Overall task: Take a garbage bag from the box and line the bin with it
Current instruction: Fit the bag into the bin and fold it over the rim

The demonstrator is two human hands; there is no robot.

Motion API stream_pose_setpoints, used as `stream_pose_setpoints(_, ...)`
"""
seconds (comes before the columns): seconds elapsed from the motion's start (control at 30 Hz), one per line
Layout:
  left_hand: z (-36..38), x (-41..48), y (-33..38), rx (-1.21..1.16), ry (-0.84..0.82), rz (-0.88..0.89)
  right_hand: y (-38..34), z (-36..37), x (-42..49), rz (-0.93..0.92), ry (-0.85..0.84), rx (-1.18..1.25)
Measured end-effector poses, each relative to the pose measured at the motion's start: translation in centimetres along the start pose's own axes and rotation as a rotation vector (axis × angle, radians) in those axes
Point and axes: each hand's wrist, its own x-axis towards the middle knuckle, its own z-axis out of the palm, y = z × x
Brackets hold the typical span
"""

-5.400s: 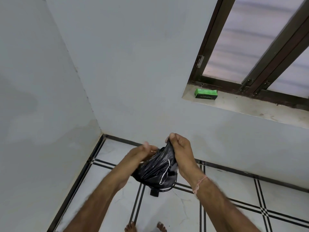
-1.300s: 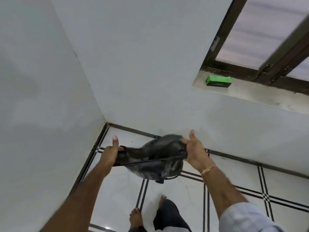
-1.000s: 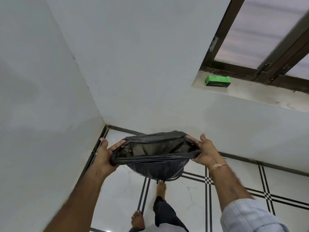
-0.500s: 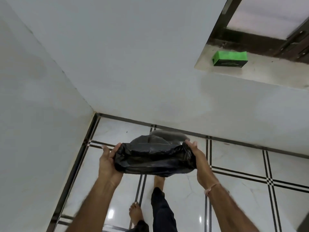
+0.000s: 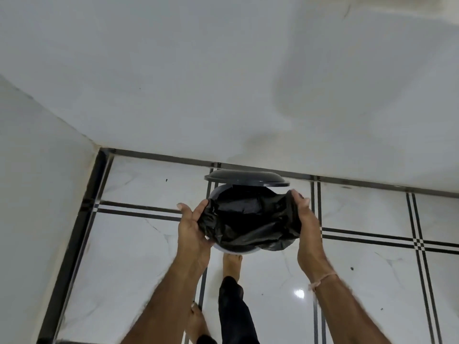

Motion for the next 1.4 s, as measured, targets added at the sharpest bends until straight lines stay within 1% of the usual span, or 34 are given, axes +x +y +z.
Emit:
stream_pose_setpoints(0.1,-0.5,4.3,-2.4,0.135,0.034,0.027,5.1,1.1,3.5,0.111,-0.097,-0.027)
stream_pose_setpoints(0.17,-0.9,7.6,-4.2,0.181,0.027,0.064,8.5,2.3,6.1,0.184,-0.149,-0.038)
stream_pose_setpoints(0.27,-1.4,11.6,-6.5,0.255,0.017,0.1,13.0,4.4,10.4,0.236,-0.172,0.005)
stream_pose_setpoints(0.33,-1.7,14.3,-8.6,0.352,-0.016,0.054,16.3,5.8,12.8,0.324,-0.169,-0.039)
stream_pose_setpoints(0.4,-2.0,16.4,-10.7,0.428,-0.002,-0.056,18.5,6.9,14.0,0.365,-0.255,-0.179)
stream_pose_setpoints(0.43,-2.2,17.1,-11.2,0.44,0.015,-0.095,19.2,7.3,14.3,0.368,-0.272,-0.237)
stream_pose_setpoints(0.47,-2.4,17.6,-11.5,0.425,0.026,-0.109,19.5,7.3,14.5,0.356,-0.249,-0.236)
stream_pose_setpoints(0.5,-2.7,18.2,-11.7,0.394,0.041,-0.093,20.0,7.0,14.8,0.323,-0.167,-0.17)
stream_pose_setpoints(0.57,-3.7,19.1,-11.4,0.335,0.095,0.048,20.3,5.4,15.1,0.192,0.021,-0.061)
stream_pose_setpoints(0.6,-4.3,19.6,-10.9,0.317,0.122,0.141,20.2,4.5,15.2,0.131,0.079,-0.056)
stream_pose_setpoints(0.63,-4.9,19.9,-10.3,0.324,0.121,0.222,20.0,3.6,15.1,0.084,0.102,-0.069)
stream_pose_setpoints(0.7,-6.3,20.7,-9.1,0.381,0.119,0.329,19.7,2.0,15.0,0.047,0.147,-0.053)
stream_pose_setpoints(0.77,-8.1,21.2,-8.4,0.448,0.147,0.369,19.5,0.9,15.3,0.042,0.186,-0.018)
stream_pose_setpoints(0.87,-11.1,21.0,-8.6,0.575,0.206,0.356,19.2,0.3,15.5,0.036,0.189,-0.021)
stream_pose_setpoints(0.9,-11.8,20.7,-8.9,0.632,0.237,0.34,19.1,0.2,15.5,0.037,0.188,-0.024)
stream_pose_setpoints(0.93,-12.6,20.4,-9.2,0.74,0.301,0.36,19.0,0.1,15.5,0.039,0.185,-0.026)
stream_pose_setpoints(0.97,-13.0,20.1,-9.4,0.927,0.396,0.456,19.0,0.0,15.4,0.036,0.174,-0.023)
stream_pose_setpoints(1.0,-12.9,19.8,-9.5,1.103,0.446,0.636,19.1,-0.1,15.4,0.029,0.149,-0.018)
stream_pose_setpoints(1.03,-12.2,19.5,-9.2,1.237,0.413,0.864,19.0,-0.2,15.4,0.018,0.116,-0.019)
stream_pose_setpoints(1.07,-11.0,19.6,-8.9,1.298,0.294,1.038,19.0,-0.2,15.3,0.007,0.082,-0.023)
stream_pose_setpoints(1.1,-9.2,19.7,-8.7,1.327,0.129,1.077,18.9,-0.2,15.2,-0.005,0.051,-0.036)
stream_pose_setpoints(1.13,-7.3,20.3,-8.7,1.374,-0.016,1.038,18.8,-0.3,15.1,-0.023,0.019,-0.052)
stream_pose_setpoints(1.17,-5.5,21.1,-8.7,1.455,-0.128,0.942,18.7,-0.3,15.0,-0.043,-0.011,-0.073)
stream_pose_setpoints(1.23,-2.4,22.9,-8.8,1.691,-0.245,0.744,18.2,-0.7,14.9,-0.078,-0.052,-0.097)
stream_pose_setpoints(1.3,-1.4,24.5,-8.9,1.902,-0.293,0.614,17.7,-1.3,15.0,-0.103,-0.086,-0.1)
stream_pose_setpoints(1.33,-1.5,24.7,-8.9,1.944,-0.291,0.575,17.5,-1.8,15.0,-0.112,-0.095,-0.114)
stream_pose_setpoints(1.37,-1.9,24.8,-8.8,1.923,-0.265,0.577,17.3,-2.1,15.1,-0.12,-0.093,-0.141)
stream_pose_setpoints(1.4,-2.4,24.8,-8.9,1.845,-0.222,0.619,17.2,-2.6,15.2,-0.133,-0.082,-0.181)
